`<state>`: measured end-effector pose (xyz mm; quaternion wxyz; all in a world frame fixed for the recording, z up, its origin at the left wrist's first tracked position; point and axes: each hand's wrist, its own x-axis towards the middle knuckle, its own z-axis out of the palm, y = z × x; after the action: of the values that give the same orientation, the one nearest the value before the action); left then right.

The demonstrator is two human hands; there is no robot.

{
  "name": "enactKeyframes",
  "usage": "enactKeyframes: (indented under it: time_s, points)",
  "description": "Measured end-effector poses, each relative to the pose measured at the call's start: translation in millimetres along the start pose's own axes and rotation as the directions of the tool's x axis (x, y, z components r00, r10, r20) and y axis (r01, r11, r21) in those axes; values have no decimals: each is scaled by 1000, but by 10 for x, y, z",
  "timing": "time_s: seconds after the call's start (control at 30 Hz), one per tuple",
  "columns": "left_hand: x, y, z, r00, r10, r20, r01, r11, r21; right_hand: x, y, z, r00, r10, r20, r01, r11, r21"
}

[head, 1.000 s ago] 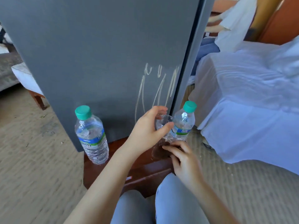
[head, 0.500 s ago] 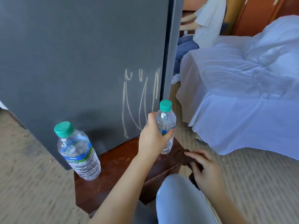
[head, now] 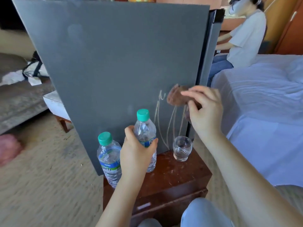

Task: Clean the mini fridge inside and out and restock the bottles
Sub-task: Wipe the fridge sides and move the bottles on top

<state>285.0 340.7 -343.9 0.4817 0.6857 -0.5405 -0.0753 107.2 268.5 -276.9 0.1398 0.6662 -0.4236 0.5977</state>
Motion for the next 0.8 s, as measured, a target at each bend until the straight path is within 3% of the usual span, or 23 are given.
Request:
enactKeyframes:
  time_s: [0.07,0.13,0.3,0.4,0.5,0.6,0.67,0.7,0.73,0.8]
  points:
    - [-11,9,39,1000,-16,-20,16,1000,0,424,-140,118,988,-58,-142,67,996,60]
    - [-20,1,58,999,-30,-33,30,1000,4,617,-208,259,982,-99,-160,114,990,83]
    - [-54,-54,121,997,-46,-64,48,999,19,-99,-74,564,992,-123,12,122,990,73]
    - [-119,-62,154,997,-58,-49,59,998,5,-795,58,657,968,-118,223,112,993,40]
    - [-220,-39,124,995,-99,-31,98,994,-43,-1272,150,752,879,-33,476,22,999,28]
    - [-333,-44,83,995,-98,-20,96,993,-66,-1528,168,803,716,76,694,9,993,-118]
    - [-387,-69,47,995,-101,10,102,993,-67,-1624,216,780,618,97,780,1,992,-124]
    - [-402,-86,30,994,-104,25,106,992,-62,-1613,222,752,622,121,774,-61,992,-107]
    - [-406,-101,16,994,-104,36,106,993,-57,-1548,218,717,670,163,724,-146,985,-87]
    - [-395,-110,10,994,-100,45,102,994,-48,-1260,201,641,814,255,522,-288,958,-19]
